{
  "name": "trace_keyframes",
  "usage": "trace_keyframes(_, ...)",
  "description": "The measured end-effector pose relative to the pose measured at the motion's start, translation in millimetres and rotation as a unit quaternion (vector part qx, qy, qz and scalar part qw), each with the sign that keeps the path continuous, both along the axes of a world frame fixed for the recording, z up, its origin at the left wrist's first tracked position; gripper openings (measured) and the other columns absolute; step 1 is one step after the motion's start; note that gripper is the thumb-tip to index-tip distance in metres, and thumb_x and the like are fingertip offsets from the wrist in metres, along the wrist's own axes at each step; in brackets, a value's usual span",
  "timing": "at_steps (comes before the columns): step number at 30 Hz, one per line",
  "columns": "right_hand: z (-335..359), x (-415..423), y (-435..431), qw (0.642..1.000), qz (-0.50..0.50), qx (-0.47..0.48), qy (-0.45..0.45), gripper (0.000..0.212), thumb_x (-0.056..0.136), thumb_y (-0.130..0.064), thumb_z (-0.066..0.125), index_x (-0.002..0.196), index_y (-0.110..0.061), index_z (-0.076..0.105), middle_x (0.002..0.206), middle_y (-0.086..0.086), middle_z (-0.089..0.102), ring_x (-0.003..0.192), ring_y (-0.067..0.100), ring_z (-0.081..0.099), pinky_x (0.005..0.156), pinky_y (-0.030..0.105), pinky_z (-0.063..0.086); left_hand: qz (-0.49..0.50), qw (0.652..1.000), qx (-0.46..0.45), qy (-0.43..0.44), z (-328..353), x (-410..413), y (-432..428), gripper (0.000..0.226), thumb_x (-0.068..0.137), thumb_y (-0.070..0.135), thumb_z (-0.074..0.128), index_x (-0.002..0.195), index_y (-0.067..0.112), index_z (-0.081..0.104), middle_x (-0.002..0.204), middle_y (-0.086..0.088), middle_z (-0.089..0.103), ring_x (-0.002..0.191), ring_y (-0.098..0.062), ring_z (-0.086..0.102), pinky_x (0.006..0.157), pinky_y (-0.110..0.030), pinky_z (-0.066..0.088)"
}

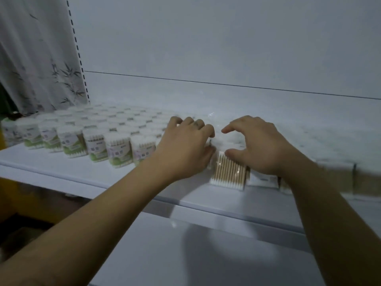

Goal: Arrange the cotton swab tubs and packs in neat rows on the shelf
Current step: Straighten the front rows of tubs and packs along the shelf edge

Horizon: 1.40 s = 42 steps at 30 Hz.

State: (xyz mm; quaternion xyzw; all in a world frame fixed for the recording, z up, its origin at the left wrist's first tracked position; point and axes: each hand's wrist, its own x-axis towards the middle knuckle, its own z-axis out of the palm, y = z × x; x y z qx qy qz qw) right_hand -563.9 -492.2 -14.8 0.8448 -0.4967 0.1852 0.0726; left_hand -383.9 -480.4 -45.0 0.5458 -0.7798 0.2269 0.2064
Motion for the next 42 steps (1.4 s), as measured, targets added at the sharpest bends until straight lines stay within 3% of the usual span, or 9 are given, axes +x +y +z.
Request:
trace_keyframes(4, -30.5, -13.3, -0.5, 0.996, -0.015, -0.082, -0.036, 0.048, 0.085, -0.032, 0.069, 0.130, -0.032, 0.054, 0.140, -0.005, 0.049, 0.129, 0.018, 0.041, 0.111, 0.035, 0.023, 0.037, 0.996, -0.030, 0.078, -34.7, -31.7, 5.6, 0.052, 0.085, 0.056, 0.037, 0.115, 0.020, 0.059, 0.108, -0.004, 0.063, 0.099, -0.028, 0.056, 0.082, -0.043, 0.036)
trace_keyframes(9, -82.6, -25.7, 3.3, 0.959, 0.019, -0.174, -0.221, 0.044, 0.076, -0.022, 0.064, 0.119, -0.018, 0.065, 0.128, 0.006, 0.058, 0.122, 0.026, 0.051, 0.106, 0.047, 0.035, 0.009, 0.982, -0.042, 0.182, -67.1, -48.7, 8.4, 0.062, 0.080, 0.054, 0.052, 0.128, 0.016, 0.050, 0.119, -0.008, 0.054, 0.104, -0.028, 0.052, 0.082, -0.043, 0.042)
trace_keyframes(13, -92.4, -28.2, 5.7, 0.936, 0.061, -0.212, -0.274, 0.040, 0.080, -0.012, 0.061, 0.119, -0.010, 0.065, 0.124, 0.009, 0.059, 0.116, 0.023, 0.053, 0.100, 0.037, 0.044, -0.009, 0.978, -0.030, 0.206, -66.9, -48.3, 6.6, 0.075, 0.079, 0.063, 0.050, 0.136, 0.015, 0.043, 0.122, -0.008, 0.049, 0.106, -0.027, 0.050, 0.085, -0.042, 0.044)
trace_keyframes(22, -99.9, -30.4, 10.6, 0.922, 0.073, -0.170, -0.340, 0.039, 0.082, -0.006, 0.062, 0.121, -0.012, 0.060, 0.117, -0.002, 0.055, 0.081, 0.007, 0.059, 0.069, 0.027, 0.054, -0.019, 0.962, 0.014, 0.272, -73.1, -51.9, 9.1, 0.079, 0.080, 0.052, 0.070, 0.140, 0.016, 0.033, 0.136, -0.006, 0.052, 0.115, -0.024, 0.057, 0.085, -0.036, 0.049)
trace_keyframes(25, -103.1, -29.1, 13.0, 0.928, 0.029, -0.145, -0.341, 0.040, 0.084, -0.009, 0.064, 0.124, -0.013, 0.059, 0.117, -0.001, 0.058, 0.070, 0.010, 0.061, 0.074, 0.030, 0.052, -0.025, 0.953, 0.027, 0.299, -77.9, -50.7, 14.0, 0.080, 0.078, 0.052, 0.073, 0.139, 0.020, 0.030, 0.133, -0.003, 0.055, 0.115, -0.021, 0.058, 0.086, -0.035, 0.050)
trace_keyframes(31, -93.2, -22.3, 15.0, 0.941, -0.008, -0.104, -0.322, 0.054, 0.083, -0.015, 0.065, 0.135, -0.018, 0.051, 0.120, -0.002, 0.061, 0.092, 0.018, 0.064, 0.083, 0.030, 0.051, -0.048, 0.929, 0.081, 0.358, -64.8, -47.5, 11.3, 0.102, 0.071, 0.055, 0.077, 0.147, 0.025, 0.017, 0.131, 0.000, 0.059, 0.112, -0.019, 0.062, 0.090, -0.037, 0.054)
trace_keyframes(35, -88.1, -21.1, 18.5, 0.937, 0.007, -0.107, -0.333, 0.040, 0.075, -0.018, 0.070, 0.115, -0.011, 0.064, 0.099, 0.001, 0.062, 0.072, 0.014, 0.057, 0.071, 0.026, 0.048, -0.068, 0.918, 0.088, 0.381, -57.0, -45.8, 15.5, 0.091, 0.075, 0.041, 0.079, 0.142, 0.020, 0.022, 0.122, -0.003, 0.061, 0.105, -0.025, 0.063, 0.085, -0.039, 0.052)
trace_keyframes(39, -90.9, -28.0, 27.2, 0.877, 0.002, 0.042, -0.478, 0.010, 0.079, -0.011, 0.075, 0.082, -0.011, 0.066, 0.066, 0.010, 0.064, 0.052, 0.025, 0.059, 0.055, 0.035, 0.054, -0.088, 0.931, 0.053, 0.349, -63.8, -47.7, 28.8, 0.060, 0.080, 0.048, 0.071, 0.114, 0.018, 0.030, 0.094, 0.001, 0.056, 0.080, -0.024, 0.061, 0.063, -0.033, 0.043)
trace_keyframes(42, -89.0, -32.4, 29.0, 0.800, 0.034, 0.174, -0.573, 0.012, 0.081, -0.006, 0.076, 0.084, 0.000, 0.066, 0.064, 0.022, 0.060, 0.051, 0.025, 0.056, 0.050, 0.032, 0.053, -0.108, 0.942, 0.050, 0.313, -70.7, -43.7, 32.6, 0.059, 0.080, 0.061, 0.062, 0.107, 0.021, 0.030, 0.093, 0.000, 0.053, 0.077, -0.022, 0.058, 0.060, -0.033, 0.041)
